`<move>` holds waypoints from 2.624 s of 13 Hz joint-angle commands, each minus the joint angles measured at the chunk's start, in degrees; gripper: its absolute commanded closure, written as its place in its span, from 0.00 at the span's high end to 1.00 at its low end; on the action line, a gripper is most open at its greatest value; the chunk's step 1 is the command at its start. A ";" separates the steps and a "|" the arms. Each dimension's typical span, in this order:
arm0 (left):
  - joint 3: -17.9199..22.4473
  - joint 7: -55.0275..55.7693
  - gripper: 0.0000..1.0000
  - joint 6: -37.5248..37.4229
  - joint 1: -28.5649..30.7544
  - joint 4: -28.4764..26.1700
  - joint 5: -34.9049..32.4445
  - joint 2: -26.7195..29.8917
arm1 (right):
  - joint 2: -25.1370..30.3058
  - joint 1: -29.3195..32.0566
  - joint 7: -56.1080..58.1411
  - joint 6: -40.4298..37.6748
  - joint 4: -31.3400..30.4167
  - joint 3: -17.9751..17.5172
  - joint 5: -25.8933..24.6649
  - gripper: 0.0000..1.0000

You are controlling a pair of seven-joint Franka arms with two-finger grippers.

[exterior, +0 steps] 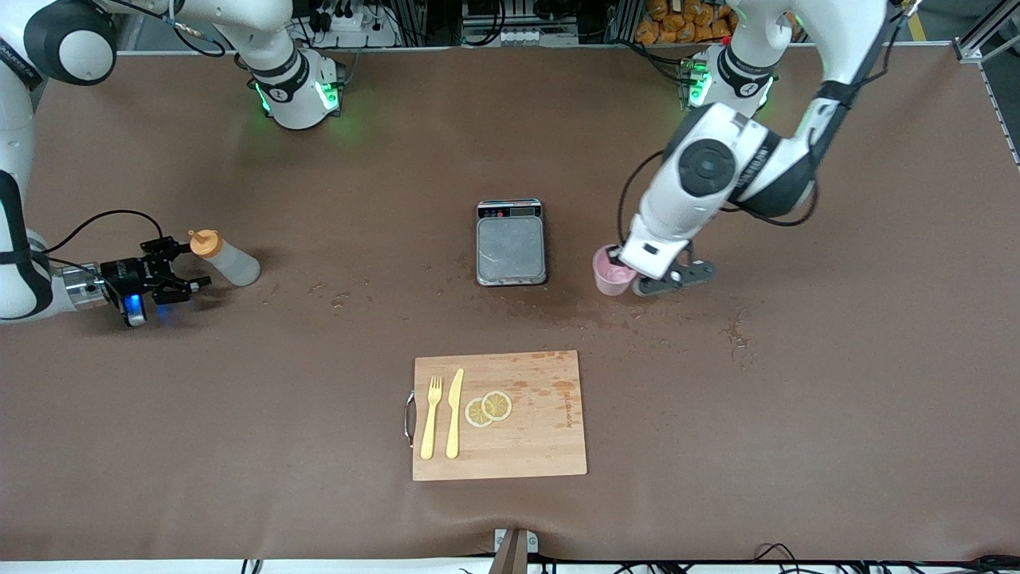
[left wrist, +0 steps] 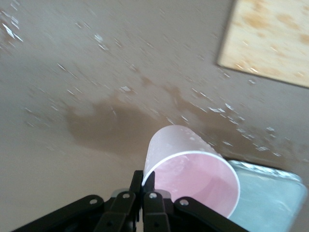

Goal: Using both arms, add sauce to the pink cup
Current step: 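Carry the cup onto the scale with the left gripper while the right grasps the bottle, then release the cup on the scale and lift the left gripper away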

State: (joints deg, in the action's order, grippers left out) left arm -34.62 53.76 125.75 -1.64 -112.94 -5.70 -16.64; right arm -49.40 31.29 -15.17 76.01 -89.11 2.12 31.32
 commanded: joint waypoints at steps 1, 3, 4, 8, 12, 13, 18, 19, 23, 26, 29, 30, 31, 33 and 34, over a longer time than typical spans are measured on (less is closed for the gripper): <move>0.17 7.65 0.00 2.65 -5.11 1.49 -0.28 -1.99 | -1.22 0.62 -1.35 -2.53 0.87 -1.06 1.20 1.00; 0.17 13.36 0.00 6.33 -8.80 1.58 -0.37 -4.18 | -1.31 -0.69 -1.26 -4.55 0.34 -1.07 1.38 1.00; 0.17 16.26 0.00 8.44 -10.04 2.10 -0.63 -5.50 | -1.31 -1.14 -0.91 -4.55 -0.01 -1.07 1.38 1.00; 0.35 22.87 0.00 9.43 -14.26 3.78 -1.42 -8.93 | -1.75 -2.45 -0.82 -4.29 -0.27 -1.07 1.73 1.00; 0.52 24.99 0.00 11.00 -16.55 3.42 -1.42 -10.61 | -2.45 -2.90 -0.56 -4.38 -0.45 -1.07 1.82 1.00; 0.61 24.99 0.00 11.45 -16.82 3.42 -1.51 -11.04 | -2.45 -2.90 -0.56 -4.38 -0.45 -1.07 1.82 0.99; 0.61 26.84 0.00 11.89 -16.91 3.86 -5.46 -13.42 | -2.28 -2.90 -1.52 -6.31 0.25 -1.07 1.82 0.49; 0.61 27.10 0.00 11.89 -16.91 3.95 -5.47 -13.60 | -2.19 -2.90 -1.61 -7.88 1.04 -1.07 1.90 0.48; 0.61 27.63 0.83 11.89 -16.82 4.91 -5.47 -13.69 | -1.66 -3.42 -10.66 -11.31 5.96 -1.15 1.55 0.42; 0.70 27.54 1.00 11.54 -15.24 5.27 -5.55 -11.94 | -1.40 -5.00 -17.48 -16.05 10.87 -1.07 1.38 0.39; 0.43 26.67 1.00 7.34 -9.80 6.05 -5.55 -4.57 | -0.26 -8.25 -27.78 -19.75 14.75 -1.33 1.64 0.36; 0.43 26.58 1.00 3.84 -9.00 7.45 -5.55 -2.20 | 0.53 -9.13 -29.63 -20.11 14.93 -1.42 1.82 0.37; 0.61 25.36 1.00 0.06 -7.60 9.29 -5.55 -0.26 | 0.97 -10.27 -31.65 -20.46 14.93 -1.50 1.90 0.37; 0.52 19.93 1.00 -5.14 -3.22 12.90 -5.47 1.95 | 2.72 -12.47 -37.35 -21.52 14.93 -1.51 3.13 0.37; 0.52 16.24 1.00 -6.46 -0.50 14.66 -5.38 2.48 | 3.86 -13.78 -39.99 -21.52 15.02 -1.51 3.14 0.37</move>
State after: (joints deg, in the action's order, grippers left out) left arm -33.77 74.74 122.52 -6.13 -100.50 -10.04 -15.80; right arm -48.47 19.27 -49.66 55.88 -73.80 0.40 33.07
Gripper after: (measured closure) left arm 0.000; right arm 0.621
